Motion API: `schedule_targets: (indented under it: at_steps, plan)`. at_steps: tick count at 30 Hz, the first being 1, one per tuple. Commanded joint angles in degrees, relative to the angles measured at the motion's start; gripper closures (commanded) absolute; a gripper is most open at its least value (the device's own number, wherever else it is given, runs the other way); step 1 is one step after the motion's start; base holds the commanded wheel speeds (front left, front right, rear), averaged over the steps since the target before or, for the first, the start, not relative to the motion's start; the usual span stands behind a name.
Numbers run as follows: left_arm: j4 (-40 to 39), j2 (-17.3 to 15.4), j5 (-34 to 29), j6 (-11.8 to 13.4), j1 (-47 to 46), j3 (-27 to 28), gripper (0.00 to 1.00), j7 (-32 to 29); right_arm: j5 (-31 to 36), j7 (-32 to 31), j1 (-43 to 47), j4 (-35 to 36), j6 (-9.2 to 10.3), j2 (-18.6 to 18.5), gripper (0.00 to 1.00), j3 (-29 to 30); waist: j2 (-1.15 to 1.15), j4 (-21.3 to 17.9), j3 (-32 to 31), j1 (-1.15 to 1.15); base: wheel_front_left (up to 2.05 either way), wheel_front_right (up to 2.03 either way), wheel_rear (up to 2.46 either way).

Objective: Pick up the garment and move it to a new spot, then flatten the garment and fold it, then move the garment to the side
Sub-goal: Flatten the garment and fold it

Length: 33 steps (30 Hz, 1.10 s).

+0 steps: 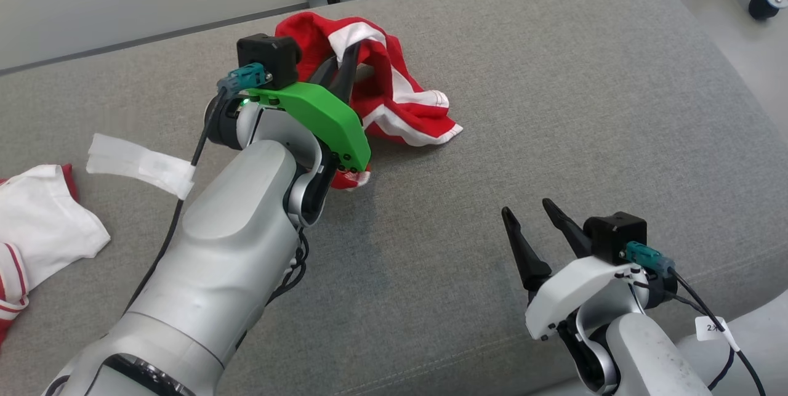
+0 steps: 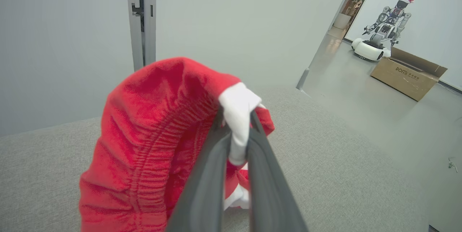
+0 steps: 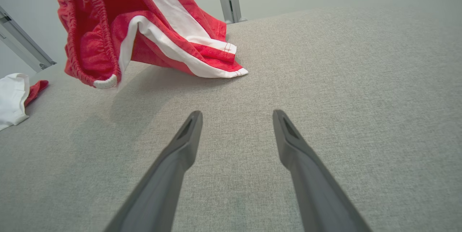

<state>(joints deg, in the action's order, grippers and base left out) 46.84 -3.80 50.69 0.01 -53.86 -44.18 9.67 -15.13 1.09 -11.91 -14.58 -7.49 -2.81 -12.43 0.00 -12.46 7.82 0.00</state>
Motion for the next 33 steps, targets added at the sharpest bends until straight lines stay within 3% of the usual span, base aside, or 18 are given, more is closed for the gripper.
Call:
schedule_targets:
  at_steps: [1,6,13,22,23,24,33]
  plan:
    - [-1.1,-0.5,-0.7,0.1,-1.0,-0.5,1.00,-0.5,-0.6,0.0,0.8,-0.2,0.00,-0.1,0.00,-0.2,0.00,0.4,-0.9,0.00,0.00,0.00,0.00]
    - [-3.2,-1.4,-1.6,0.8,-0.1,-2.7,1.00,-4.3,-0.8,0.0,1.0,-0.2,0.00,-0.1,0.00,-0.3,0.00,0.3,-1.6,0.00,0.00,0.00,0.00]
    - [-2.0,-4.1,-1.7,3.5,3.3,-4.4,1.00,-9.8,-0.9,0.5,1.3,-0.3,0.00,-0.1,0.00,-0.1,0.00,0.1,-2.0,0.00,0.00,0.00,0.00]
    - [0.6,-7.9,-1.8,6.5,5.2,-4.0,1.00,-10.9,-0.4,0.1,1.9,-0.2,0.00,-0.1,0.00,0.1,0.00,1.2,-2.4,0.00,0.00,0.00,0.00]
    - [0.9,-8.2,-1.9,6.6,5.4,-4.1,0.58,-10.9,-0.4,0.0,2.0,-0.2,0.00,-0.1,0.00,-0.1,0.00,1.4,-2.4,0.00,0.00,0.00,0.00]
    - [1.4,-8.4,-1.8,6.7,5.5,-4.0,0.00,-10.9,-0.4,-0.1,2.0,-0.1,0.00,-0.1,0.00,-0.2,0.00,1.5,-2.5,0.00,0.00,0.00,0.00]
    - [5.1,-8.6,-1.5,7.0,6.3,-3.7,0.00,-8.9,-0.1,-0.5,2.2,0.0,0.00,-0.1,0.00,-0.2,0.00,2.6,-3.1,0.00,0.00,0.00,0.00]
